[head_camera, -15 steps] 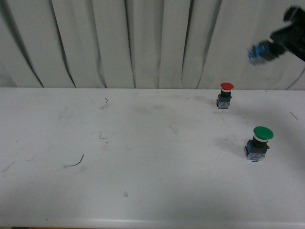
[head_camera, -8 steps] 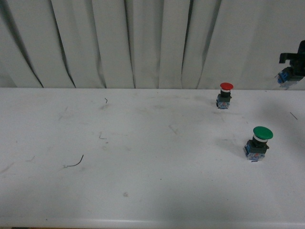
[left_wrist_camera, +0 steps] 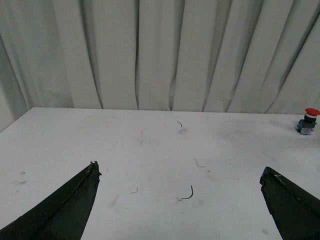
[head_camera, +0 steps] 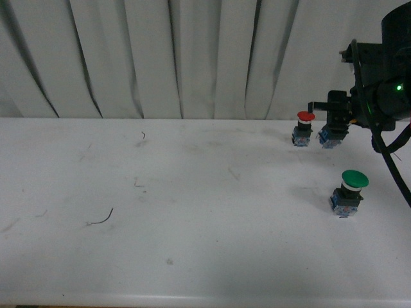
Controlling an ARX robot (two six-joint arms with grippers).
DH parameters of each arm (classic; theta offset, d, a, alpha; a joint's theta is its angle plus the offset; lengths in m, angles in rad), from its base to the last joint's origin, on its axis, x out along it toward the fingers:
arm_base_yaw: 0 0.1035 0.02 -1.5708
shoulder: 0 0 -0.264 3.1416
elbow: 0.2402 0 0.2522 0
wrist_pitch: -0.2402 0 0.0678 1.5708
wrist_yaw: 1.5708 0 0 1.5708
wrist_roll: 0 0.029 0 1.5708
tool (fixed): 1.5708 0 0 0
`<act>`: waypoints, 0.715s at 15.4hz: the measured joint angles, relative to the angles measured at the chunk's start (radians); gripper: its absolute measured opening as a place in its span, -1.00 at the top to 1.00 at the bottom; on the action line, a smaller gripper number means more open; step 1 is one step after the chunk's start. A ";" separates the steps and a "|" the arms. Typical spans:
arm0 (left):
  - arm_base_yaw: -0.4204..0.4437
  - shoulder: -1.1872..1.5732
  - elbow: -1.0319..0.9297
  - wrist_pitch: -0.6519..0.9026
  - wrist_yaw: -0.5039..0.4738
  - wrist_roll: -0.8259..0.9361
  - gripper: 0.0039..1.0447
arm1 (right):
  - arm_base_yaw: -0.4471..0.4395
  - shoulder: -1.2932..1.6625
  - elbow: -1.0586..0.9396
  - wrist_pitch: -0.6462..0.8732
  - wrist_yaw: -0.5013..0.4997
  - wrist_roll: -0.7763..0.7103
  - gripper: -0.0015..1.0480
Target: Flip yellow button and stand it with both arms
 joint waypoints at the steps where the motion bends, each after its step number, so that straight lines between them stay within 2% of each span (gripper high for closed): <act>1: 0.000 0.000 0.000 0.000 0.000 0.000 -0.88 | 0.001 0.017 0.010 -0.020 0.007 -0.002 0.32; 11: 0.000 0.000 0.000 0.000 0.000 0.000 -0.88 | -0.007 0.072 0.034 -0.053 0.065 -0.050 0.32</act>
